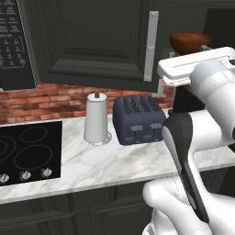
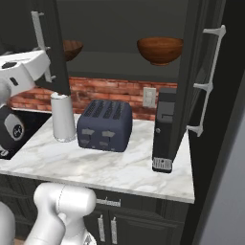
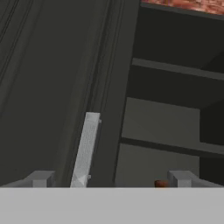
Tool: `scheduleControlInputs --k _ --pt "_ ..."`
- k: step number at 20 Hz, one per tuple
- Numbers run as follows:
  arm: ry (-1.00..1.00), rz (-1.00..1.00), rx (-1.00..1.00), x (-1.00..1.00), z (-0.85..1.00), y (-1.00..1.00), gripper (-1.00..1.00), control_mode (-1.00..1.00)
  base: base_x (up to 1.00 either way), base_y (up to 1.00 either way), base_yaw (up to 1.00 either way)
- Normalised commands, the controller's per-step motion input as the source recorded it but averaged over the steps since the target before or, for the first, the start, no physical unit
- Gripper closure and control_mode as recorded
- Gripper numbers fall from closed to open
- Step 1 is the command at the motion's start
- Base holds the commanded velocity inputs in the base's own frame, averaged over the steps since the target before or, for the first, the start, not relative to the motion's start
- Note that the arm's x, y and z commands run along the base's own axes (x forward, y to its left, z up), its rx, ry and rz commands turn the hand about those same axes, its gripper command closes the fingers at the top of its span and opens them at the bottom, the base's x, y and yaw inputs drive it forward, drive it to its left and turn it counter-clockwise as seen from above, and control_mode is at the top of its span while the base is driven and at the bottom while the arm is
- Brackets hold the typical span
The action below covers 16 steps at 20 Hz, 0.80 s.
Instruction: Move the bowls from the cabinet to the plates on the dining table.
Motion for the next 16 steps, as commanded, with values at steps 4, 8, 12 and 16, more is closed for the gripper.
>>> scheduleControlInputs --k 4,8,12,16 --pt "0.00 0.00 0.06 -0.29 0.00 -0.42 -1.00 -1.00 0.00 0.00 0.00" --pt "0.00 0.00 0.10 -0.20 -0.01 -0.40 -1.00 -1.00 0.00 0.00 0.00" --pt "0.00 0.00 0.02 -0.09 -0.01 -0.38 -1.00 -1.00 0.00 0.00 0.00" --pt "0.03 0.00 0.00 0.00 -0.08 -0.34 -1.00 -1.00 0.00 0.00 0.00"
